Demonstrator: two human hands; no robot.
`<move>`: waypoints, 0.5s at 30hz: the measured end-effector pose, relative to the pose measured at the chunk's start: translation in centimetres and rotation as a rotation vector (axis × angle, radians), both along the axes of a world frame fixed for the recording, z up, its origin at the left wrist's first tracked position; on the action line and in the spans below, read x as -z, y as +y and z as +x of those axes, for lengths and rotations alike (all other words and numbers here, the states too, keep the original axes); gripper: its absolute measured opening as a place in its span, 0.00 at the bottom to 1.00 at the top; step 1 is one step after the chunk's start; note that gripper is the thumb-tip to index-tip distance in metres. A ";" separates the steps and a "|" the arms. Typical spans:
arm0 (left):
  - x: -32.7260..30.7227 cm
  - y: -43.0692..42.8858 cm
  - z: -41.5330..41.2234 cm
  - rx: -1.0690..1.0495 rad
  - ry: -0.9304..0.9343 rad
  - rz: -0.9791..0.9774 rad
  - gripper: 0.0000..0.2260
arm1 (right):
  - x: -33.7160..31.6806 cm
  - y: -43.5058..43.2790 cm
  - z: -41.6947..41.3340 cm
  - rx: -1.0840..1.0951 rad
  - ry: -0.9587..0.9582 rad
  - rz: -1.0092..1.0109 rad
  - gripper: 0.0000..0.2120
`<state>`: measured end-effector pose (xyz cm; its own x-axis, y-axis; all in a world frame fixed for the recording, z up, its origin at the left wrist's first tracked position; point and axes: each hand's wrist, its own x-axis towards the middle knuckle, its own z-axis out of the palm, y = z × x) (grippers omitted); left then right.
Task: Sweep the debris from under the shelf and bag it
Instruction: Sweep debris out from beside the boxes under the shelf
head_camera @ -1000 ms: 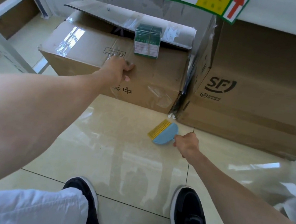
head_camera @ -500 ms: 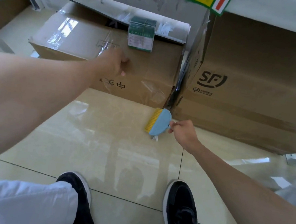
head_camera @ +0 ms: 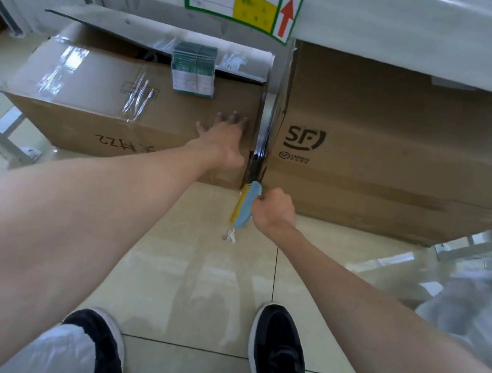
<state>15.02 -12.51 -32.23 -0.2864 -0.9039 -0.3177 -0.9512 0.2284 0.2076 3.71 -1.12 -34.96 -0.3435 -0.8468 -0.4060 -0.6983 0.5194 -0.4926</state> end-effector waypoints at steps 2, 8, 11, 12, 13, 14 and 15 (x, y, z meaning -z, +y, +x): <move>0.0 -0.1 -0.3 0.025 -0.053 0.044 0.42 | -0.6 0.1 0.9 -0.044 0.059 0.005 0.11; 0.4 -1.6 0.9 0.167 -0.191 -0.047 0.47 | -1.9 -1.0 2.9 -0.061 0.120 0.006 0.09; 1.5 -1.9 0.9 0.205 -0.251 -0.113 0.41 | -2.5 -1.8 3.6 -0.021 0.016 0.071 0.09; 1.6 -2.0 0.9 0.224 -0.266 -0.139 0.40 | -2.6 -2.1 3.8 -0.002 -0.045 0.108 0.09; 1.6 -2.1 0.9 0.251 -0.277 -0.165 0.39 | -2.6 -2.5 4.0 0.025 -0.108 0.135 0.09; 1.4 -2.3 0.9 0.285 -0.283 -0.192 0.38 | -2.7 -2.8 4.1 0.050 -0.153 0.141 0.09; 1.1 -2.4 0.9 0.320 -0.286 -0.220 0.37 | -2.8 -3.1 4.2 0.070 -0.167 0.128 0.10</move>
